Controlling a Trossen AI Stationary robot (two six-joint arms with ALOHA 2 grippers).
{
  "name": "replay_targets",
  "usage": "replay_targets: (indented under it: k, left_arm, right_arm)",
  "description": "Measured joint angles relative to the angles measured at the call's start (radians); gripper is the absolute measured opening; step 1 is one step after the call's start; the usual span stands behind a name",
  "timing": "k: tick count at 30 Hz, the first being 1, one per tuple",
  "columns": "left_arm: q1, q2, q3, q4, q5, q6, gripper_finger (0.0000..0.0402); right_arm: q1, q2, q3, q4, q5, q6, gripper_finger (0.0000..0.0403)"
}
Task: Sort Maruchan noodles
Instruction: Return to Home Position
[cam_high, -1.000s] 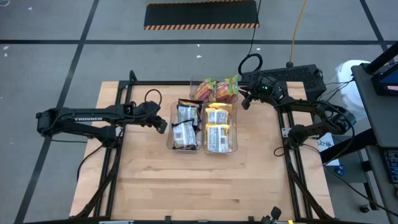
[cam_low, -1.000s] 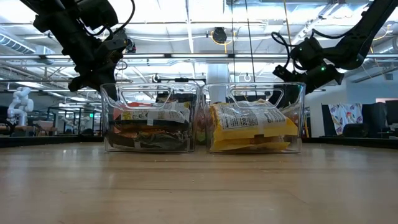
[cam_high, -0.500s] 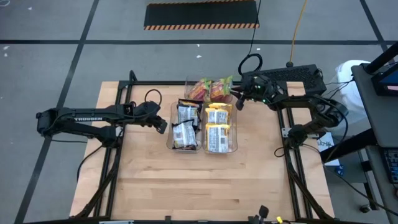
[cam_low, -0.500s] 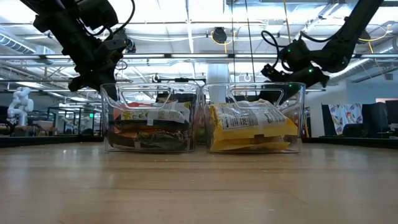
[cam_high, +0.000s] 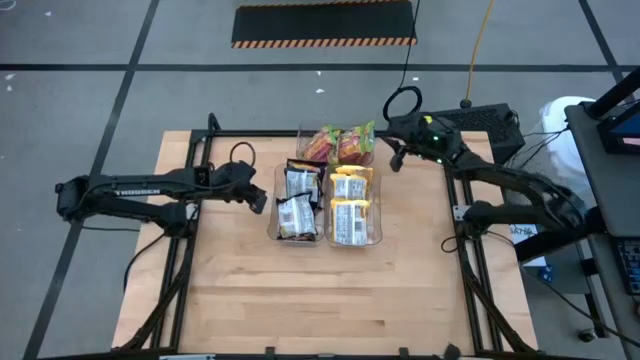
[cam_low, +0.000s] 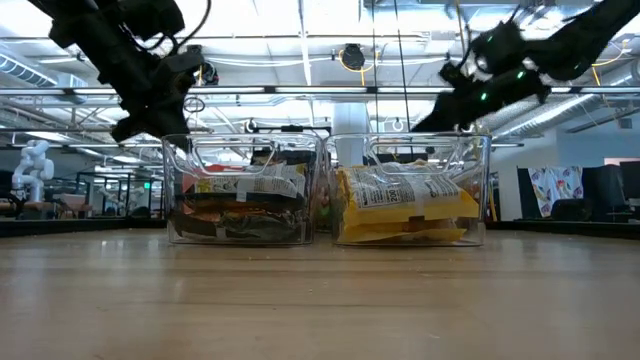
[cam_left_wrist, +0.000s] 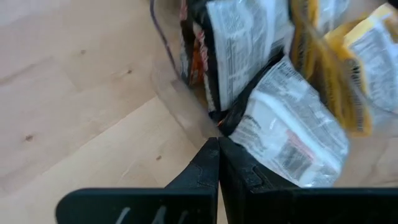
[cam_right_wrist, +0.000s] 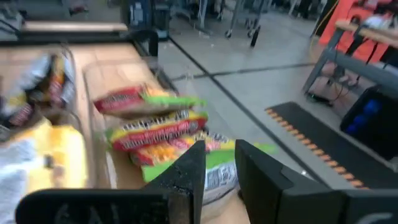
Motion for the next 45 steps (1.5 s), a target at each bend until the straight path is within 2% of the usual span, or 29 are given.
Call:
replay_targets:
  k: [8,15,24,38,40,45]
  left_arm:
    - [0.0,-0.186,0.003,-0.018,-0.05,0.099,0.0005]
    - [0.0,-0.373,0.003,-0.089,-0.07,0.18,0.0005]
    - [0.0,-0.604,0.003,-0.263,-0.109,0.189,0.0005]
    - [0.0,-0.946,0.004,-0.372,-0.107,0.187,0.0005]
    - [0.0,-0.981,0.004,-0.374,-0.107,0.194,0.0005]
    - [0.0,-0.978,0.014,-0.398,-0.107,0.289,0.0005]
  right_arm:
    - [0.044,-0.32,0.0,-0.125,0.003,0.002,0.0082]
    - [0.086,-0.509,0.0,-0.259,0.028,0.068,0.0082]
    - [0.125,-0.654,0.0,-0.43,0.028,0.09,0.0082]
    - [0.129,-0.839,0.0,-0.587,0.028,0.08,0.0082]
    - [0.129,-0.861,0.0,-0.611,0.028,0.08,0.0082]
    - [0.129,-0.906,0.0,-0.675,0.04,0.083,0.0082]
